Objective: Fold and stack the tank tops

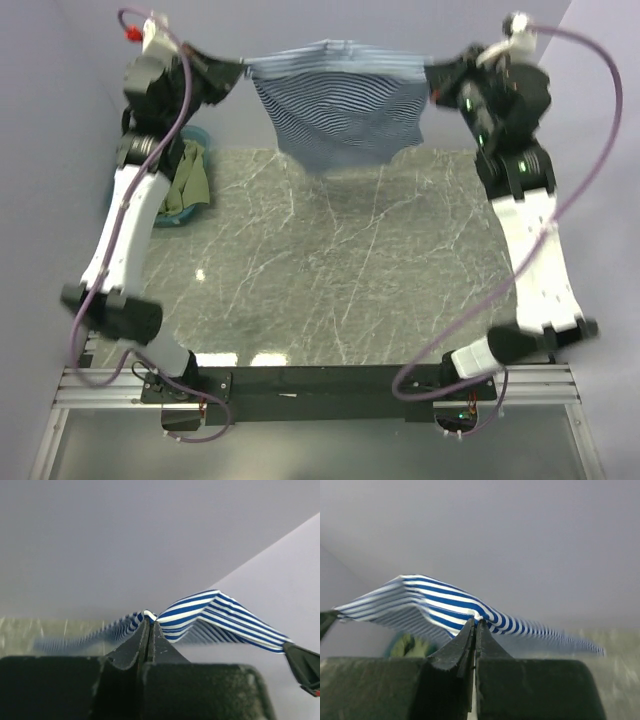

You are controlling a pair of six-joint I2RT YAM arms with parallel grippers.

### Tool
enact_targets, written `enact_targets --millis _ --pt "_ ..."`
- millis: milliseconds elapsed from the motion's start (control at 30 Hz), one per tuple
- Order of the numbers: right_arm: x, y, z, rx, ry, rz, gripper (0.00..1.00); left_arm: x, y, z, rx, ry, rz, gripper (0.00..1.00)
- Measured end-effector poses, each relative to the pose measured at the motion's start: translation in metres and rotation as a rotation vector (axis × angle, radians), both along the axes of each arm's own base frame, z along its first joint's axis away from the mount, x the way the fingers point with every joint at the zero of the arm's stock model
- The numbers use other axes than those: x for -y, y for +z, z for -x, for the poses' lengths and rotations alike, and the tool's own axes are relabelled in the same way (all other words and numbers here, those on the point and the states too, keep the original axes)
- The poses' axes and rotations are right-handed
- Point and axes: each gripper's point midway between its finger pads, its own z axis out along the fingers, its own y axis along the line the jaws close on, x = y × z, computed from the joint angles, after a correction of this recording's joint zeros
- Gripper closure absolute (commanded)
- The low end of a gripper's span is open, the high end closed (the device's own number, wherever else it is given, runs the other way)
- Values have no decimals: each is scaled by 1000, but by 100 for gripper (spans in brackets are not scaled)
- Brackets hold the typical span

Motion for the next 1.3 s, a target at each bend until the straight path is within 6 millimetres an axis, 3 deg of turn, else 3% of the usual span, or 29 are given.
enact_targets --millis 100,167,200,267,300,333,367,400,433,467,533,633,767,833,967,1100,1300 --pt "14 -59 30 -89 -35 -13 100 -9 -33 43 -48 1 4 99" --pt "21 -131 44 -230 -61 -16 100 -12 -79 69 -120 -3 6 100" --pt "24 -173 53 -291 -74 -24 100 -12 -113 80 -180 -10 10 99" --pt "28 -255 69 -458 -88 -20 84 -13 -190 101 -326 -20 20 93" --pt "29 -296 79 -534 -95 -24 73 -12 -223 109 -395 -26 25 87" --pt "30 -350 93 -654 -101 -19 53 -12 -275 121 -510 -29 31 77" --pt "32 -397 111 -767 -109 -13 47 -12 -318 136 -618 -28 31 67" --pt "35 -430 128 -850 -117 -3 45 -12 -362 155 -743 -28 28 58" --pt "38 -463 150 -946 -124 6 42 -11 -395 175 -839 -28 25 48" --pt "41 -485 170 -1016 -130 11 40 -11 -420 196 -921 -28 18 46" --pt "45 -500 192 -1062 -144 6 36 -10 -438 224 -993 -38 11 41" --pt "45 -477 184 -967 -150 -25 36 -8 -416 223 -921 -39 13 41" --pt "45 -455 166 -896 -159 -41 37 -10 -381 196 -828 -3 -8 50" --pt "43 -452 158 -893 -158 -42 41 -8 -374 179 -816 6 -28 60" --pt "31 -456 149 -916 -131 -24 41 -2 -390 156 -867 6 -79 64" --pt "2 -460 151 -931 -67 35 45 0 -407 138 -928 26 -108 65" --pt "-34 -470 153 -960 7 65 50 11 -407 100 -921 34 -117 68"
